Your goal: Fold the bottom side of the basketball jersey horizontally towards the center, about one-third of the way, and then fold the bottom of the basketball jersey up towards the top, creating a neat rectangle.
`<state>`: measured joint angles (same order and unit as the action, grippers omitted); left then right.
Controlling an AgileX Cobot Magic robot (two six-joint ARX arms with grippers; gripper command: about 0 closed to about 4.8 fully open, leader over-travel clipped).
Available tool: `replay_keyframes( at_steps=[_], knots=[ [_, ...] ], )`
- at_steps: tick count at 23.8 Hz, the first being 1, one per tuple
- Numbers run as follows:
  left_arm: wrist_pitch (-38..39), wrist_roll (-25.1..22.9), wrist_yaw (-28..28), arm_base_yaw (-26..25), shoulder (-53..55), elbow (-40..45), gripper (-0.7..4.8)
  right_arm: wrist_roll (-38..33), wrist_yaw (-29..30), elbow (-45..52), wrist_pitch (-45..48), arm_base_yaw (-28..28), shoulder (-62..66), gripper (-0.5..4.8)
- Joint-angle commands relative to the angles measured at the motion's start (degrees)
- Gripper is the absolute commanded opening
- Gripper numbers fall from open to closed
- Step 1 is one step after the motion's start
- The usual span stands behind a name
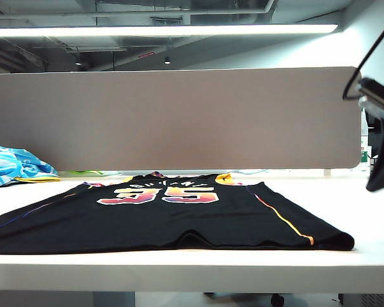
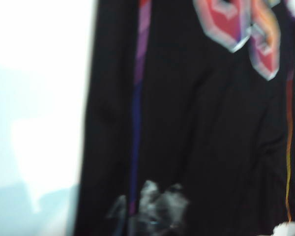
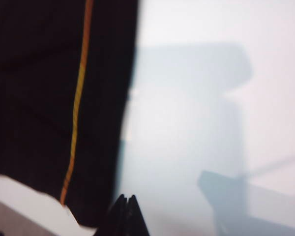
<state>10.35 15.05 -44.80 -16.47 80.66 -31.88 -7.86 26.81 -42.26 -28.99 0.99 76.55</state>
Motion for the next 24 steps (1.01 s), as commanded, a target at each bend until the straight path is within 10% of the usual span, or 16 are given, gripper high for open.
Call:
replay_keyframes(
  at_steps=[1, 7, 14, 24],
  knots=[
    [3.80, -4.26, 0.87, -0.04, 0.68, -0.07, 1.71, 3.30, 0.15, -0.13, -2.75, 0.00, 0.04, -0.05],
    [8.22, -5.64, 4.09, -0.13, 0.63, -0.24, 1.88, 3.45, 0.15, -0.11, -5.99, 0.02, 0.07, 1.16],
    [22.99, -15.98, 9.66, -0.04, -2.23, -7.85, 2.17, 3.63, 0.13, -0.11, -6.86, 0.04, 0.07, 1.22],
    [29.31, -18.86, 16.50, 1.51, -2.75, -11.13, 2.16, 4.92, 0.11, -0.11, -6.60, 0.07, 1.16, 1.42]
  ],
)
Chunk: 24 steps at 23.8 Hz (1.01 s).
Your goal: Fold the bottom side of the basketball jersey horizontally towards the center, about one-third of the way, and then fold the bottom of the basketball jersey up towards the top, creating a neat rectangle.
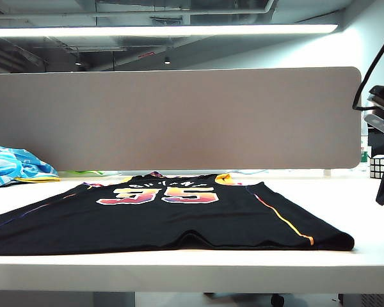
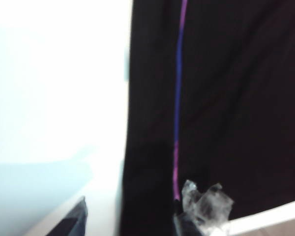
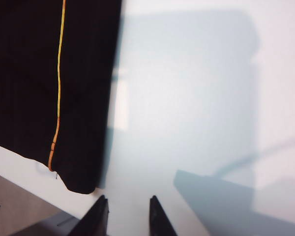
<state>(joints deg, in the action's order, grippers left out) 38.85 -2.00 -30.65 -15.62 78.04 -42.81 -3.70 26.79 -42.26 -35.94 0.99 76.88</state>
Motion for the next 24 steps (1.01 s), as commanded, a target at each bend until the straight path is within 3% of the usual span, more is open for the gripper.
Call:
replay_keyframes(
  at_steps=[1, 9, 24],
  knots=[
    [0.87, -2.16, 2.36, 0.90, -0.13, -0.20, 2.16, 0.76, 0.11, -0.11, 0.39, 0.07, 1.51, 1.60],
    [0.94, -2.29, 0.79, 1.97, 1.57, -0.20, 2.16, 0.76, 0.96, -0.11, 2.03, 1.40, 8.92, 1.80],
    [0.55, -3.72, -1.66, 3.91, 9.79, 0.09, 2.16, -0.79, 1.81, -0.11, 5.25, 6.43, 9.38, 1.81]
  ],
)
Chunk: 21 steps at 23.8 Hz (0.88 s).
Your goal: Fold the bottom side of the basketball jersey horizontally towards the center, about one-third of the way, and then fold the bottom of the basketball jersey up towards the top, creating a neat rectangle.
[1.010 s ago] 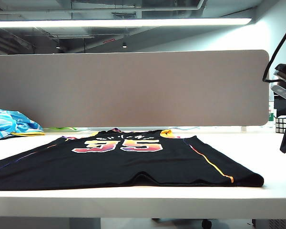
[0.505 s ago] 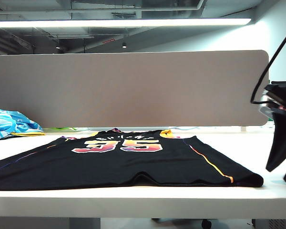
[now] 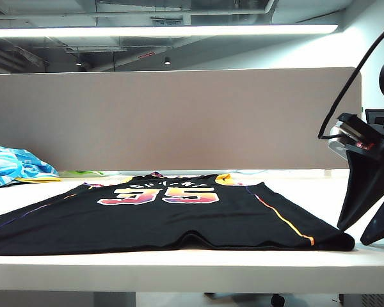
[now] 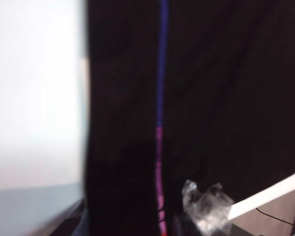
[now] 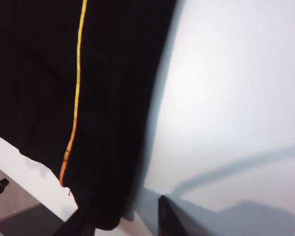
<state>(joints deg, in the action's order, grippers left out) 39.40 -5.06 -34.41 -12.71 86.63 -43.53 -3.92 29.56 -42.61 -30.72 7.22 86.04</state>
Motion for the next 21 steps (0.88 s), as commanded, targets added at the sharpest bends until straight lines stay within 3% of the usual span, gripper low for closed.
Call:
replay_keyframes(
  at_steps=[1, 10, 12, 13, 21],
  knots=[
    [-0.22, -0.77, 2.14, 1.42, 1.44, 0.92, 2.16, -0.87, -0.94, 0.24, 0.28, 0.31, 0.24, 1.81],
    [-0.81, -0.94, 3.10, 3.41, 2.40, 0.92, 2.16, -2.49, -0.59, 0.26, 1.90, 0.59, 1.20, 1.82],
    [-0.68, -0.94, 3.74, 3.41, 2.40, 0.96, 2.16, -3.91, 1.46, 0.26, 3.58, 1.84, 2.38, 2.50],
    [-0.68, -0.94, 3.76, 3.41, 2.40, 0.96, 2.16, -4.28, 1.44, 0.26, 4.04, 2.45, 2.71, 2.55],
    [-1.01, -0.92, 3.72, 3.43, 2.47, 1.20, 2.15, -5.53, -0.13, 0.26, 4.24, 4.50, 3.43, 2.52]
  ],
)
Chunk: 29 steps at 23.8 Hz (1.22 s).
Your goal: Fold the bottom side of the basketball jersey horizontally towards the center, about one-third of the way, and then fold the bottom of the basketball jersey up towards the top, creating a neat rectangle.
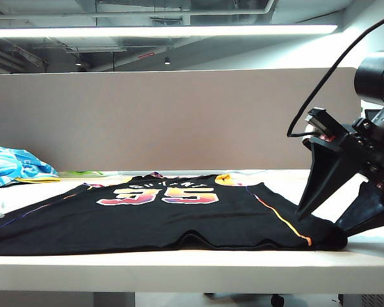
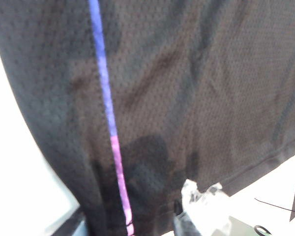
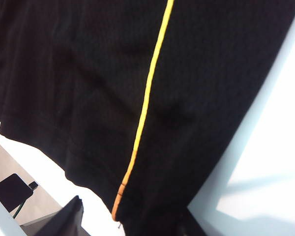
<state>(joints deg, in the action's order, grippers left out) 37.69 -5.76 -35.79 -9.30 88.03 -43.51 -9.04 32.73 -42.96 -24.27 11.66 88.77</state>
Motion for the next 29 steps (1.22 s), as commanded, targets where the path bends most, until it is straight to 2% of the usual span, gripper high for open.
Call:
replay_keyframes(
  at_steps=[1, 4, 8, 9, 10, 12, 13, 15, 17, 22, 27, 29],
  knots=[
    [0.63, -0.22, 5.07, 0.02, 1.11, 1.18, 2.15, -0.42, -3.48, 0.61, -2.21, 0.07, 0.70, 2.52],
    [0.50, -0.22, 4.72, 0.72, 2.54, 1.22, 2.15, -0.66, -4.57, 0.61, -2.03, 0.20, 0.70, 2.29],
    [0.52, -0.22, 4.74, 0.94, 3.76, 1.22, 2.12, -0.68, -4.61, 0.61, -2.08, 0.20, 0.70, 2.28],
    [0.55, -0.22, 4.79, 0.94, 3.76, 1.22, 2.03, -0.68, -4.59, 0.61, -2.12, 0.20, 0.70, 2.07],
    [0.72, -0.26, 4.92, 0.94, 3.76, 1.22, 1.15, -0.66, -4.57, 0.61, -2.10, 0.20, 0.70, 1.32],
    [0.94, -1.38, 4.66, 0.94, 3.76, 1.22, -0.06, -0.42, -4.52, 0.61, -2.21, 0.20, 0.70, 0.04],
    [1.07, -1.70, 4.68, 0.94, 3.74, 1.22, -0.06, 0.02, -4.50, 0.61, -2.32, 0.20, 0.70, -0.07],
    [2.01, -1.77, 4.48, 0.94, 3.58, 1.18, -0.06, 0.11, -4.28, 0.61, -2.73, 0.20, 0.59, -0.06],
    [4.55, -1.77, 4.79, 0.98, 1.66, 1.11, -0.06, 0.33, -0.46, 0.59, -4.70, 0.20, -0.35, -0.06],
    [13.90, -1.75, 14.21, 3.87, -15.13, 1.11, -0.06, 0.74, 0.48, 0.59, -13.29, 0.26, -10.75, -0.06],
    [20.92, -1.70, 12.17, 4.31, -25.22, 0.48, -0.06, 0.66, 0.42, 0.59, -25.42, 0.28, -26.49, -0.06],
    [25.46, -2.62, 9.77, 4.31, -27.06, -1.46, -0.06, 0.04, -0.37, 0.59, -30.51, 0.26, -33.57, -0.06]
  ],
)
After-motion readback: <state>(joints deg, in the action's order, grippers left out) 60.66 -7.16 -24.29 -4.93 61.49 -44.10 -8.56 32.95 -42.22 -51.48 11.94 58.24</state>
